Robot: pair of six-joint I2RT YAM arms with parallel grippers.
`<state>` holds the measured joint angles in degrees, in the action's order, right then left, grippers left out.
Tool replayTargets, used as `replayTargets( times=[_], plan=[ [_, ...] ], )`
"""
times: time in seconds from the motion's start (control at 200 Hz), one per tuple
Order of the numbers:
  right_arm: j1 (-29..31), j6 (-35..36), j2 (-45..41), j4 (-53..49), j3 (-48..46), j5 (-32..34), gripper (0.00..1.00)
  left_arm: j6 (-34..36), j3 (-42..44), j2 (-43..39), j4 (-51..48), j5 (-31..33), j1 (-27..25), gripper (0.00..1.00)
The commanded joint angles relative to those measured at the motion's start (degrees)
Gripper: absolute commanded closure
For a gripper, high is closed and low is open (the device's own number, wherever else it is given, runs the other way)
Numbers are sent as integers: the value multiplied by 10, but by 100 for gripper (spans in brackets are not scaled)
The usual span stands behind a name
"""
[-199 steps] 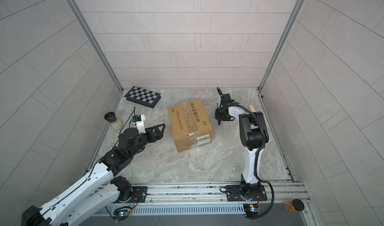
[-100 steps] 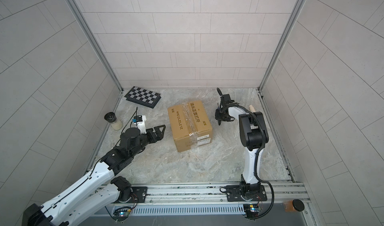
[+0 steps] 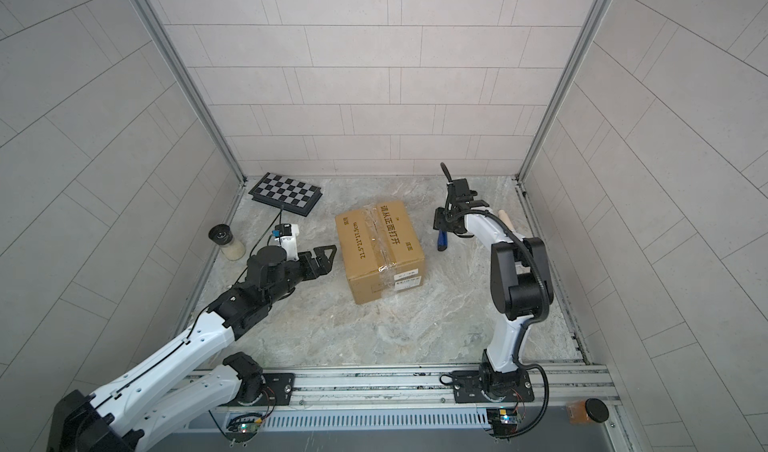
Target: Unpack the express box
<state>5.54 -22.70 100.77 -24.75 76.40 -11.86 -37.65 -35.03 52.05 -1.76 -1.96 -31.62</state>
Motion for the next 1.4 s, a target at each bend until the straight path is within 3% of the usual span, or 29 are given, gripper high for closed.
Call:
replayTargets(
  times=[0.0,0.15,0.27,0.375,0.581,0.741,1.397],
  plan=[
    [-3,-31,-99,9,-44,13,41,25,-40,29,17,-33,2,0],
    [29,-39,-243,18,-126,34,35,40,-85,93,12,-55,1,0],
    [107,-20,-338,4,-161,109,31,48,-122,150,-16,-56,1,0],
    [183,-13,-365,-53,-146,157,29,49,-145,189,-44,-49,-1,0],
    [325,-10,-321,-102,-92,221,27,55,-164,236,-108,-10,-12,0],
    [388,-2,-250,-114,-46,246,27,55,-161,253,-125,11,-14,0],
    [425,23,-99,-158,22,349,26,51,-123,252,-100,17,-15,0]
  ],
)
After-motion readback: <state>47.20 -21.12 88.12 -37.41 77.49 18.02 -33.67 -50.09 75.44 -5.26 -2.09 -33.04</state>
